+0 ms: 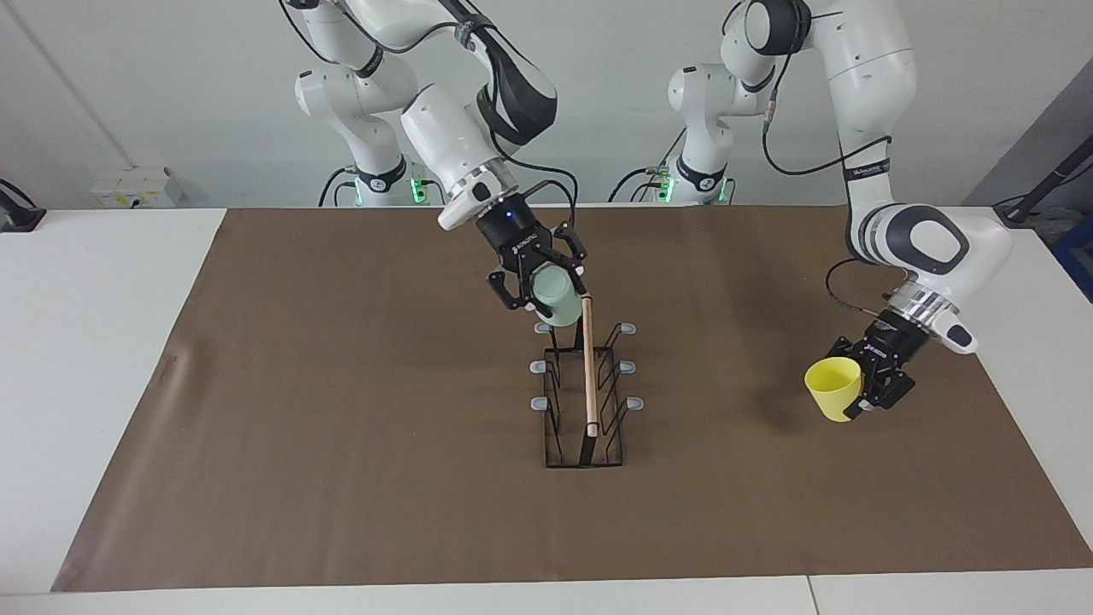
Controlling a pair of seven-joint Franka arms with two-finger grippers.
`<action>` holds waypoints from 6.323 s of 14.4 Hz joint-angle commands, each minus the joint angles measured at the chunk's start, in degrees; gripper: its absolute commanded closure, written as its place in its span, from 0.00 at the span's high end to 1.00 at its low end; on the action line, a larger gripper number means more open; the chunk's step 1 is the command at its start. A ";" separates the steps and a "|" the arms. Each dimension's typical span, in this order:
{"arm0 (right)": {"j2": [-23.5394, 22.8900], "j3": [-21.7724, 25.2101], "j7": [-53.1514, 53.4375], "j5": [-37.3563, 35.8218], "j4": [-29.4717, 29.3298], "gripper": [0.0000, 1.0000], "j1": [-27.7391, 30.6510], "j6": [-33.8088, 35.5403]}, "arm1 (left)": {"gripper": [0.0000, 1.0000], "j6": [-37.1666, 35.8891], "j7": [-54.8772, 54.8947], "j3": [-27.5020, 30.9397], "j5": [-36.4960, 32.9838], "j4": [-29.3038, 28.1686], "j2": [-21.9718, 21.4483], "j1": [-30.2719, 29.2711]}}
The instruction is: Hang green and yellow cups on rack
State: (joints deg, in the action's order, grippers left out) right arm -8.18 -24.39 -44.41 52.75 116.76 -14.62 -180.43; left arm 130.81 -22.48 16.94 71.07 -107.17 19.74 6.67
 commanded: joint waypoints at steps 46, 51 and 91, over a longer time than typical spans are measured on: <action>0.09 0.74 -13.48 -0.94 2.34 1.00 8.43 16.28 | 0.00 -27.18 -46.06 6.52 -111.05 9.79 -7.35 38.14; -0.34 0.57 -15.17 -22.67 -6.98 1.00 20.93 36.27 | 0.00 -27.81 -57.81 6.26 -114.74 9.88 -5.77 43.50; 2.03 0.66 -10.91 -61.13 -30.80 1.00 29.91 89.81 | 0.20 -30.00 -93.45 6.08 -125.56 6.98 3.46 62.50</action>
State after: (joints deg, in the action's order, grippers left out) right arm -6.27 -23.63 -60.35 -12.45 86.67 14.25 -92.00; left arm 100.55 -114.24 22.25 -54.73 -99.14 23.48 67.54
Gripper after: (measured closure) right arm 0.000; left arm 0.313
